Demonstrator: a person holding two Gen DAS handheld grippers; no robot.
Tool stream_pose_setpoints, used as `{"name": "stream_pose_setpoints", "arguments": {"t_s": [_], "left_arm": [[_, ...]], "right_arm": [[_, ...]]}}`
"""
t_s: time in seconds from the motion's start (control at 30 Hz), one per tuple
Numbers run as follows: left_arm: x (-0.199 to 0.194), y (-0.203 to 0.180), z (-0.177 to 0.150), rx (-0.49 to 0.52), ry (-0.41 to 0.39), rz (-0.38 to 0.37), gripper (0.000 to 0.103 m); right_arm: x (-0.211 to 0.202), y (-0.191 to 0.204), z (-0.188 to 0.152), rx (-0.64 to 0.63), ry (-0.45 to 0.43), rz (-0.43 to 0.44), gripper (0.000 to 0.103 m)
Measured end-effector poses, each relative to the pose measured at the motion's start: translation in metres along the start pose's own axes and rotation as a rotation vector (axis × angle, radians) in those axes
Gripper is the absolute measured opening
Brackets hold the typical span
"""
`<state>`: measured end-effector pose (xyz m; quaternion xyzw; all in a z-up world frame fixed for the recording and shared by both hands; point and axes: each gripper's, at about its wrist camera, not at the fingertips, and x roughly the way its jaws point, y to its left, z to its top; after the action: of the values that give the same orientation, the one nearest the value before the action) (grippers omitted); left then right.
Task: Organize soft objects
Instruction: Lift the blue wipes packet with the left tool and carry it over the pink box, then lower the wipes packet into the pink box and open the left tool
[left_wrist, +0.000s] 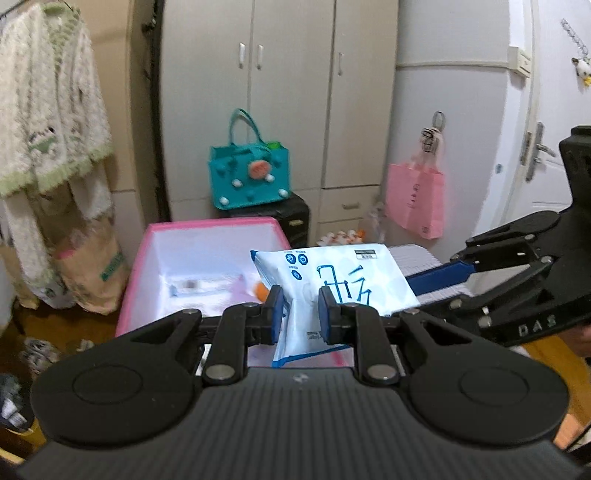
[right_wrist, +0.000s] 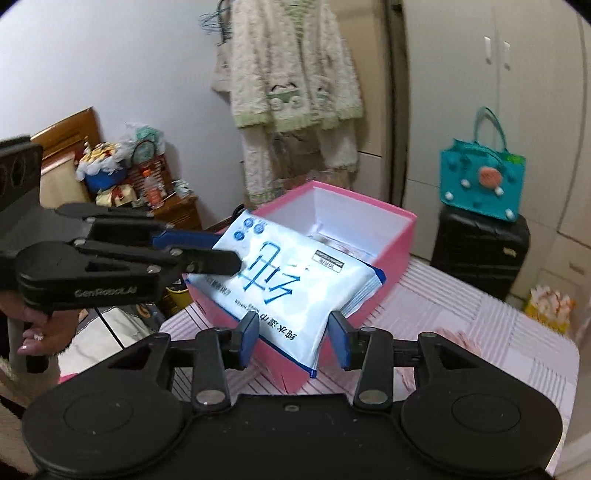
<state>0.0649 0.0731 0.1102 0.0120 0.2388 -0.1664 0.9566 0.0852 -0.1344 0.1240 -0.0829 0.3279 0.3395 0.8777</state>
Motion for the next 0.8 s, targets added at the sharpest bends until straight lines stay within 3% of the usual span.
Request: {"name": "stream_pose_setpoints", "arguments": {"t_s": [0.23, 0.37, 0.53, 0.8], "left_arm": [[0.019, 0.035, 0.027, -0.007, -0.029, 0.090, 0.019], [0.050, 0.058, 0.036, -0.059, -0.005, 0.133, 0.019], [0.099, 0.083, 0.046, -0.086, 0.058, 0.162, 0.018], [0.172, 0.112, 0.045, -0.138, 0.217, 0.185, 0.019]], "right_arm": [[0.040, -0.002, 0.040, -0.052, -0.012, -0.006, 0.048], [0.072, -0.015, 0.058, -0.042, 0.000, -0.021, 0.040], [0.118, -0.039, 0.073, -0.032, 0.037, -0.067, 0.031], [0.176, -0.059, 0.079, -0.026, 0.111, -0.111, 0.031]]}}
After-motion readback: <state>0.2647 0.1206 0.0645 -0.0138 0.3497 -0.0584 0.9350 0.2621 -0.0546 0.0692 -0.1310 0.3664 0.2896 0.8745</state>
